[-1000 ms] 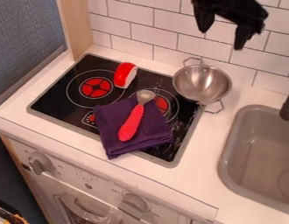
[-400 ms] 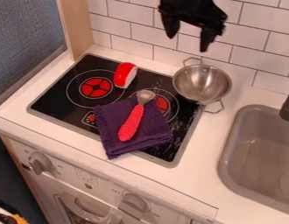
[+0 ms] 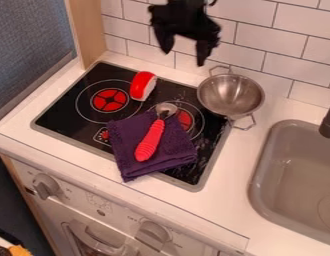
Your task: Put the red object at the bottom left of the left burner
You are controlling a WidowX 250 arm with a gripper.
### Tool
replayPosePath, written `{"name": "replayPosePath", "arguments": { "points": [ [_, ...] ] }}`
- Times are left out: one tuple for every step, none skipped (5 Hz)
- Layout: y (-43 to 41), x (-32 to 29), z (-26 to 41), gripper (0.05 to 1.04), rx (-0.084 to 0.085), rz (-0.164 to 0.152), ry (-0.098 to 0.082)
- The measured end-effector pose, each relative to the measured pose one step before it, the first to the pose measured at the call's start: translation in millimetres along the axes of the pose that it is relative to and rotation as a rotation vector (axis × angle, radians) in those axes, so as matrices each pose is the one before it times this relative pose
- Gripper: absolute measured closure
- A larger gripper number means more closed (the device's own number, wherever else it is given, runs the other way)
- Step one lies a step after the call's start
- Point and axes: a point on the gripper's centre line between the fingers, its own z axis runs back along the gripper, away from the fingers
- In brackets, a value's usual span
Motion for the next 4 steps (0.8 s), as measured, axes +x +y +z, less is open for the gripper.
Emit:
{"name": "replayPosePath", "arguments": {
  "points": [
    [19.58, -12.83, -13.13, 0.082, 0.0144, 0.0407, 0.0323],
    [15.86, -12.76, -11.52, 0.082, 0.0111, 0.0592, 0.0316],
    [10.22, -8.00, -9.10, 0.082, 0.0071, 0.0473, 0.0275],
    [6.94, -1.22, -2.27, 0.082, 0.0382, 0.0522, 0.0006]
  ]
}}
